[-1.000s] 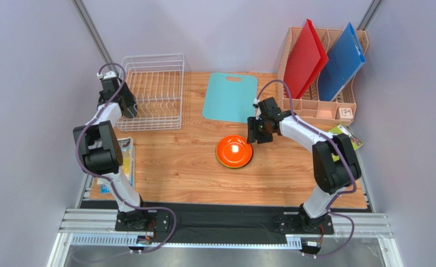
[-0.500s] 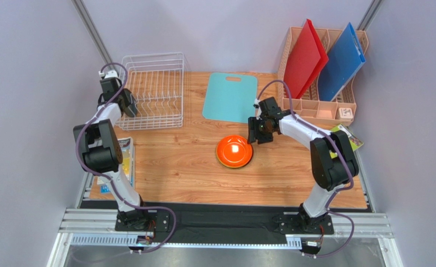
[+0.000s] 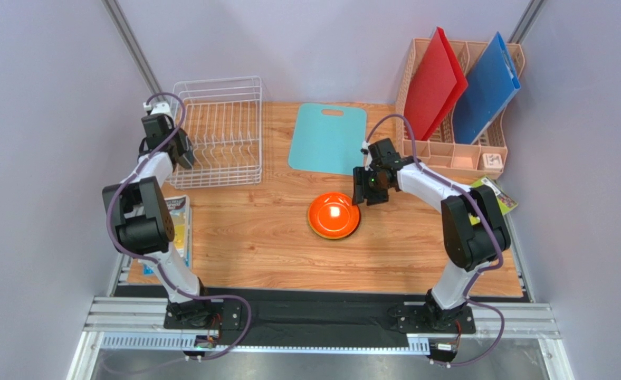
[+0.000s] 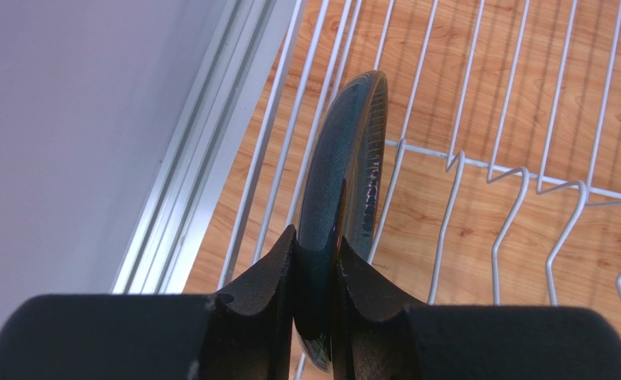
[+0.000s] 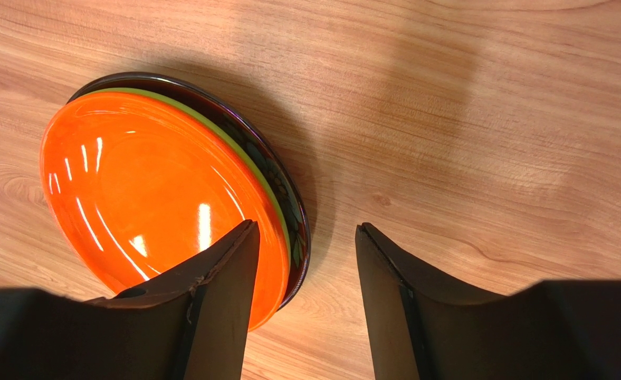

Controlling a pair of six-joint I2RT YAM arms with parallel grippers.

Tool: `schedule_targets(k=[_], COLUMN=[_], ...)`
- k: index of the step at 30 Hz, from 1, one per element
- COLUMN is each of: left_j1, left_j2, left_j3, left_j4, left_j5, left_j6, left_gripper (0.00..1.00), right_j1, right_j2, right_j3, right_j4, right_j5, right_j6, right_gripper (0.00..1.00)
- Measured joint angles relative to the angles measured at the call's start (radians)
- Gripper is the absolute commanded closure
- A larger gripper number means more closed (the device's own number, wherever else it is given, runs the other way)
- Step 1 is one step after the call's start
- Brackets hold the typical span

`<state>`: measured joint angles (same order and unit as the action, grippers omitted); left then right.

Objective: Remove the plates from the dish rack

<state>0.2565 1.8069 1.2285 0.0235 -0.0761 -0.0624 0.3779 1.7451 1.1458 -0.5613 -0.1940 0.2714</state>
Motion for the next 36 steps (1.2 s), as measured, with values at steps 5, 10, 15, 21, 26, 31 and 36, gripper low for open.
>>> schedule_targets(k=[5,10,15,21,26,31,36], left_j1=[-0.015,-0.029,-0.042,-0.06,-0.087,-0.136,-0.294], left_j2=[-0.064,-0.115,-0.19,-0.352,-0.5,-0.588,-0.594], left_j3=[-0.005,-0.005,-0.005,-0.005,-0.073,-0.2,-0.304], left_j4=[-0.004,-0.005,-0.061,-0.174,-0.19,-0.164,-0.153], left_j5=[-0.037,-0.08,-0.11,-0.051,0.077,0.266,0.37], left_j6=[0.02,0.031,0.022,-0.094,-0.208,-0.36,-0.454], left_gripper=[1.0,1.0,1.0,1.0,1.0,1.0,1.0], right_j1=[0.0,0.0,0.0,0.0,0.0,0.0,0.0], right_j2=[0.0,-0.002,-0.043,-0.151,-0.268,-0.364,-0.418], right_j3=[0.0,-0.004,-0.023,-0.045,-0.093,-0.125,-0.134], right_j4=[0.0,0.0,-0.01,-0.023,-0.025,0.0,0.072], right_j5=[0.0,0.001,0.024,0.102,0.116,0.065,-0.032], right_j6=[0.0,0.0,0.004,0.013,0.029,0.061,0.108], right_gripper=[0.46,0.46,0.44,0.41,0.34,0.34,0.34])
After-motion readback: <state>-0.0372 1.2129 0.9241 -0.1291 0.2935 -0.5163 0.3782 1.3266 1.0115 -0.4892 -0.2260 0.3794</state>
